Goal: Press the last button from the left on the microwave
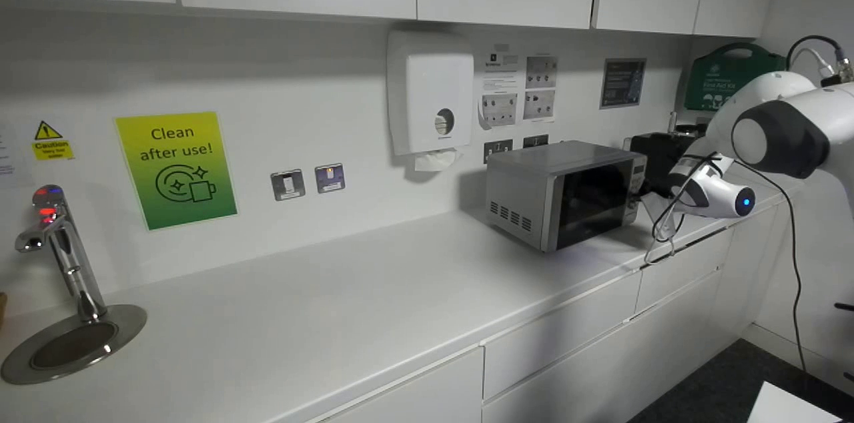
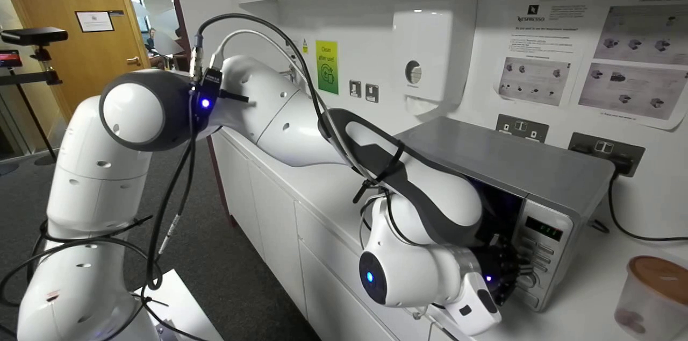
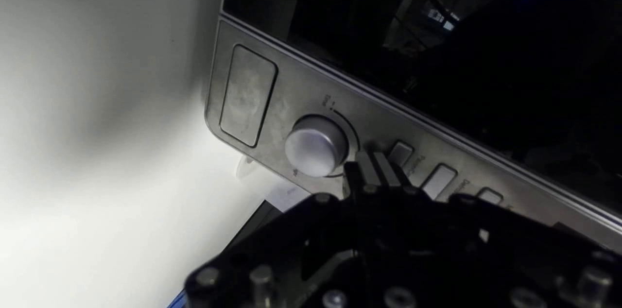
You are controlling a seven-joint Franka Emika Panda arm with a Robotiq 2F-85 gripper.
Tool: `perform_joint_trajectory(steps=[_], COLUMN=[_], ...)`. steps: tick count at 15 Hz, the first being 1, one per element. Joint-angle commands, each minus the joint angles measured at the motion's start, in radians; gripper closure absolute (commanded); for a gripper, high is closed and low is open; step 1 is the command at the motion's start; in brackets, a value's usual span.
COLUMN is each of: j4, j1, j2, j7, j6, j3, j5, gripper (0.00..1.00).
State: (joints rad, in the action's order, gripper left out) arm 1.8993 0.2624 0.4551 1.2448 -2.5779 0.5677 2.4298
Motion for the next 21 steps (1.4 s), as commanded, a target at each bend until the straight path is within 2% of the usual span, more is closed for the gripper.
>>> perform_joint_trajectory(steps=[1, 9, 21], j4=[0.033, 0.029, 0.073], j1=[0.000, -0.006, -0.023], j2=[-0.052, -0.062, -0.099], j7=[0.059, 0.064, 0.213], j6=[0.032, 0.024, 0.048], j3=[-0.013, -0.012, -0.013], j5=[0.036, 0.036, 0.076], gripper=[1.00, 1.00, 1.00])
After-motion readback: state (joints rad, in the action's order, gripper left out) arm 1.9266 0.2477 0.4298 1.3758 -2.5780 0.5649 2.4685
